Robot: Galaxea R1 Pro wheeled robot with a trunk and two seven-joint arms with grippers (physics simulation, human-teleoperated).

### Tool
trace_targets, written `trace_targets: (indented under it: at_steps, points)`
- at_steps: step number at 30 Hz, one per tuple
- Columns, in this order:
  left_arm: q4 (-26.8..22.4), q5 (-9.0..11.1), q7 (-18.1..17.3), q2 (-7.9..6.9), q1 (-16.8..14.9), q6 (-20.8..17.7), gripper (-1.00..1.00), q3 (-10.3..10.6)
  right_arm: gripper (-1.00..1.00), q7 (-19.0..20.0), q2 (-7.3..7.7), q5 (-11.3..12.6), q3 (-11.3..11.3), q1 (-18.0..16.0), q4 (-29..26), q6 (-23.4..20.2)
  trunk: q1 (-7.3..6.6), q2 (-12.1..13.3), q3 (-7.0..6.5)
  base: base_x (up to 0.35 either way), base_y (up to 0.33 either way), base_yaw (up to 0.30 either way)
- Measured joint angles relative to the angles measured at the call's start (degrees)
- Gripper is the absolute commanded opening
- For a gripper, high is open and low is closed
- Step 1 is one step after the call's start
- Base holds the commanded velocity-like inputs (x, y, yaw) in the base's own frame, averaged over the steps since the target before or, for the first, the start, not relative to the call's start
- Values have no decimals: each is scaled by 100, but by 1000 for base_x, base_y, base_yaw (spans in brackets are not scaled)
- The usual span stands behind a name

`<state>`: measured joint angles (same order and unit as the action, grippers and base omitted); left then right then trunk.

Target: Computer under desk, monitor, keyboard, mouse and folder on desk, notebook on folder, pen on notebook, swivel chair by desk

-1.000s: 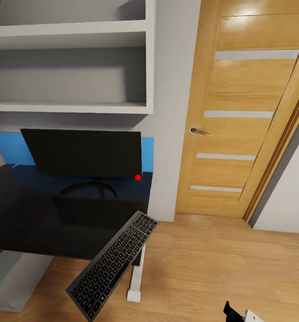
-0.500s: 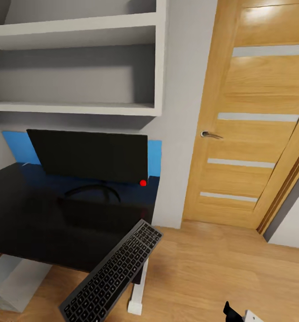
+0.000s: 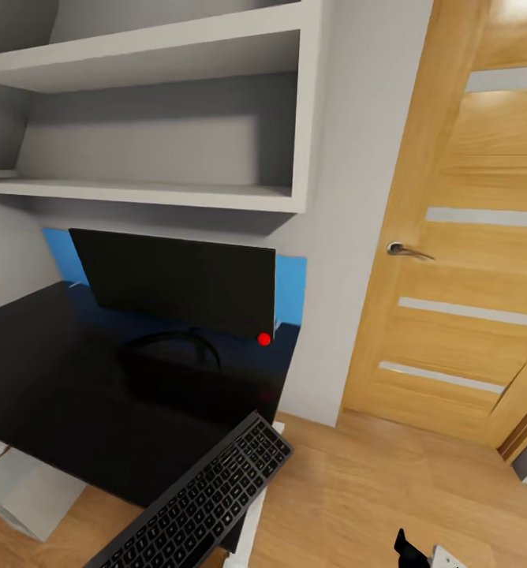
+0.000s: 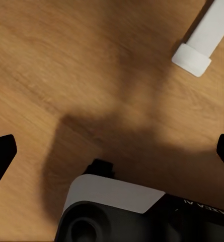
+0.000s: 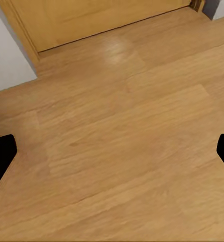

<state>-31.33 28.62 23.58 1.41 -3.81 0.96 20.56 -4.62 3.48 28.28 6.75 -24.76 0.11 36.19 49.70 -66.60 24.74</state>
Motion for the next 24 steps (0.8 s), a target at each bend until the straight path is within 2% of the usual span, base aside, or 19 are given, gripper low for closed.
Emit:
trace_targets:
  at_steps: [4,9,14,24]
  points:
    - [0,0,1,0,0,1,100,0,100,-6,-4,-260,-6,0,8,7,0,0,-14,248,-246,271]
    - [0,0,1,-3,0,0,100,0,100,-11,-33,-457,-11,2,46,98,0,0,-33,247,-247,271]
    - [0,0,-1,-2,0,1,100,0,100,-13,-114,-526,-9,3,76,309,0,0,-51,245,-249,271]
    - [0,3,2,-3,0,7,100,-5,100,-13,-172,-540,-16,3,84,353,0,0,-83,223,-248,272]
